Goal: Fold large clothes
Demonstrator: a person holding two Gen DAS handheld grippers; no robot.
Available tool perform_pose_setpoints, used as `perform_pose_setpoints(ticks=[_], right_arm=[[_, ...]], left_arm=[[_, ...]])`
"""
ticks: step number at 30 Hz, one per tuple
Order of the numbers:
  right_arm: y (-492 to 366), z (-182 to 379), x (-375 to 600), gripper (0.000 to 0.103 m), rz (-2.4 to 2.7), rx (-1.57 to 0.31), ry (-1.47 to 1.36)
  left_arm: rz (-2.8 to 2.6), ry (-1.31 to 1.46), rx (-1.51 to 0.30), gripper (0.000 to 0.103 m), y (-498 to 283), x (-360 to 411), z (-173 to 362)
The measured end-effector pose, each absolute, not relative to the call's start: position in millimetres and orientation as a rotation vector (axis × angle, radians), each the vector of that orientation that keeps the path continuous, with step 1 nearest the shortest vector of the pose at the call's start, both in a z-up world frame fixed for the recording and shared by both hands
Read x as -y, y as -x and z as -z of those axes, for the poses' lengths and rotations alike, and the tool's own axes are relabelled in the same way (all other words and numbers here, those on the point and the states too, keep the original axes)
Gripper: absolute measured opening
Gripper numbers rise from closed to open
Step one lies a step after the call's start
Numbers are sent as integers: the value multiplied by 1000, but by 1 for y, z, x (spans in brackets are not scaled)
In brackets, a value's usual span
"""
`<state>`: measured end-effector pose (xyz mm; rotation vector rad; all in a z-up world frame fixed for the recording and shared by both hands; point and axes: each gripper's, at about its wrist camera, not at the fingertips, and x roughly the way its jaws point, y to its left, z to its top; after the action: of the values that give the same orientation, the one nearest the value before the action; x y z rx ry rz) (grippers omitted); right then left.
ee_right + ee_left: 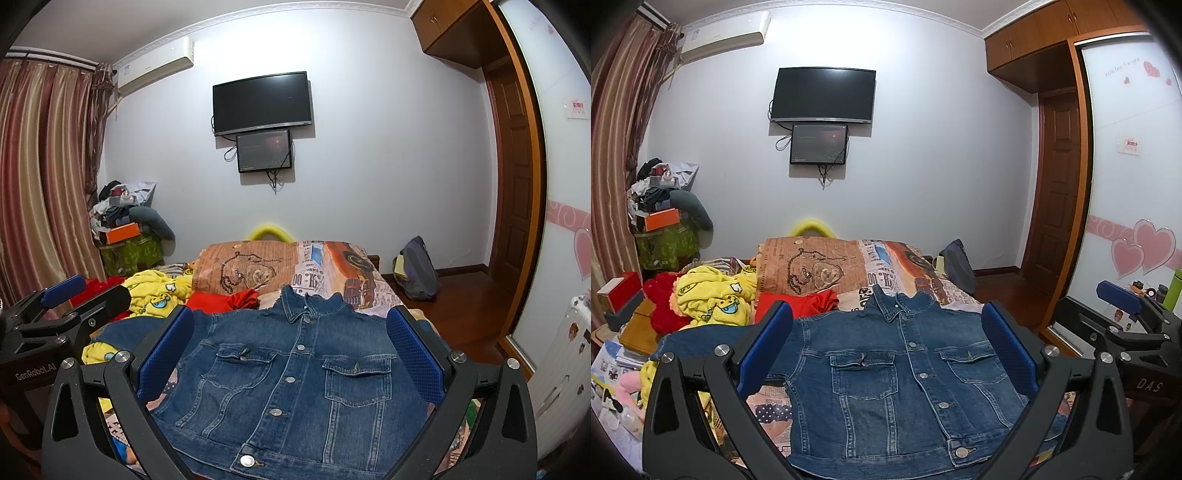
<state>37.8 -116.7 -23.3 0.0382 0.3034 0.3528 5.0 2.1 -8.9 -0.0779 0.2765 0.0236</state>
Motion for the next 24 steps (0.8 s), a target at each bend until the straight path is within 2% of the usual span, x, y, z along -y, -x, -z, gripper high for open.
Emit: perform_pose_setpoints(ticks=[24], right_arm=[[-41,24,119,103,-347,-308,-42]], left_arm=[[-8,85,-286,103,-5,-5,5]])
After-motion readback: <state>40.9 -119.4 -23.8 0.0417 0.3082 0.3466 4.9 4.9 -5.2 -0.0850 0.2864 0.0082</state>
